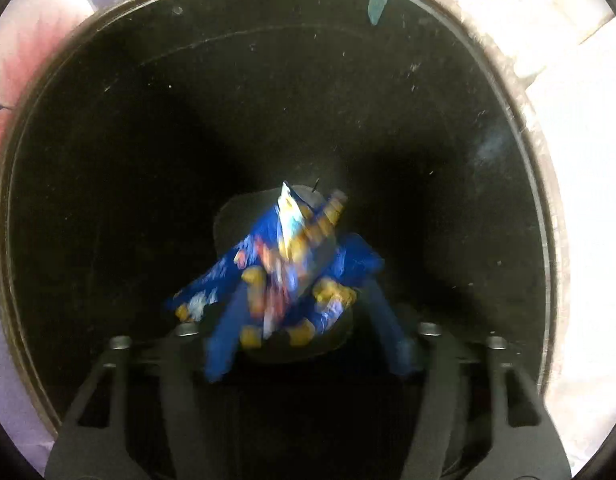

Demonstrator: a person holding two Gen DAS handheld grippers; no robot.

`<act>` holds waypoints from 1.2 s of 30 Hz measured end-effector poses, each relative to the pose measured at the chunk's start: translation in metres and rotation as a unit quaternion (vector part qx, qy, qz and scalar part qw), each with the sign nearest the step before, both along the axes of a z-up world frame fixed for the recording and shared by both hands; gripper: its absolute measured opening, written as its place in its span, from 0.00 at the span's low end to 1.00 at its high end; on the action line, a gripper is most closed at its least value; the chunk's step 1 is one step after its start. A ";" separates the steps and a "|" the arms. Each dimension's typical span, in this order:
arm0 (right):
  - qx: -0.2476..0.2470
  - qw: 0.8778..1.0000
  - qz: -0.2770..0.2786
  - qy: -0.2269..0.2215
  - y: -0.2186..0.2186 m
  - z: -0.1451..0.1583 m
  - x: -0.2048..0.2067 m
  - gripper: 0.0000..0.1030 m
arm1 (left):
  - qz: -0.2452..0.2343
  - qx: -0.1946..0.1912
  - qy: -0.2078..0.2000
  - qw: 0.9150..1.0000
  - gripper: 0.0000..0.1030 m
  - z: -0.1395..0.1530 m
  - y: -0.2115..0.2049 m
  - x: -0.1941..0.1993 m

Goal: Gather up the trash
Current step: 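Carry the blue bag over the bin and open the right tool, then carry the yellow can over the bin and open the left tool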

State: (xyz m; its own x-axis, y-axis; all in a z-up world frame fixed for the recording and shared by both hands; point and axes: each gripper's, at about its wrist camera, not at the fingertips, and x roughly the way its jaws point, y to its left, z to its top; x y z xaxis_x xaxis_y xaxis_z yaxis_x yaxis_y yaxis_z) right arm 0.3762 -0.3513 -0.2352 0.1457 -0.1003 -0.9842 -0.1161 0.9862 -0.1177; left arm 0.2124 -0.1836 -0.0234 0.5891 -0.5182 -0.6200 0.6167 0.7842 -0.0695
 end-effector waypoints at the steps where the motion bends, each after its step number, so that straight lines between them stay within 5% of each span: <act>1: -0.001 1.000 0.004 -0.003 0.001 0.002 -0.001 0.64 | 0.000 0.000 0.001 1.000 0.65 -0.001 0.000 0.000; 18: 0.048 0.994 0.014 -0.101 -0.031 0.095 -0.075 0.64 | 0.022 -0.008 0.033 0.999 0.65 -0.024 -0.015 0.009; 23: 0.035 0.987 -0.018 -0.155 -0.077 0.132 -0.116 0.64 | 0.036 -0.026 0.074 0.996 0.65 -0.048 -0.039 0.017; 29: 0.008 0.974 -0.059 -0.219 -0.123 0.185 -0.161 0.70 | 0.037 -0.001 0.093 0.995 0.65 -0.088 -0.084 0.032; 36: 0.007 0.968 -0.075 -0.238 -0.140 0.190 -0.189 0.71 | 0.048 0.046 0.126 0.990 0.65 -0.135 -0.114 0.071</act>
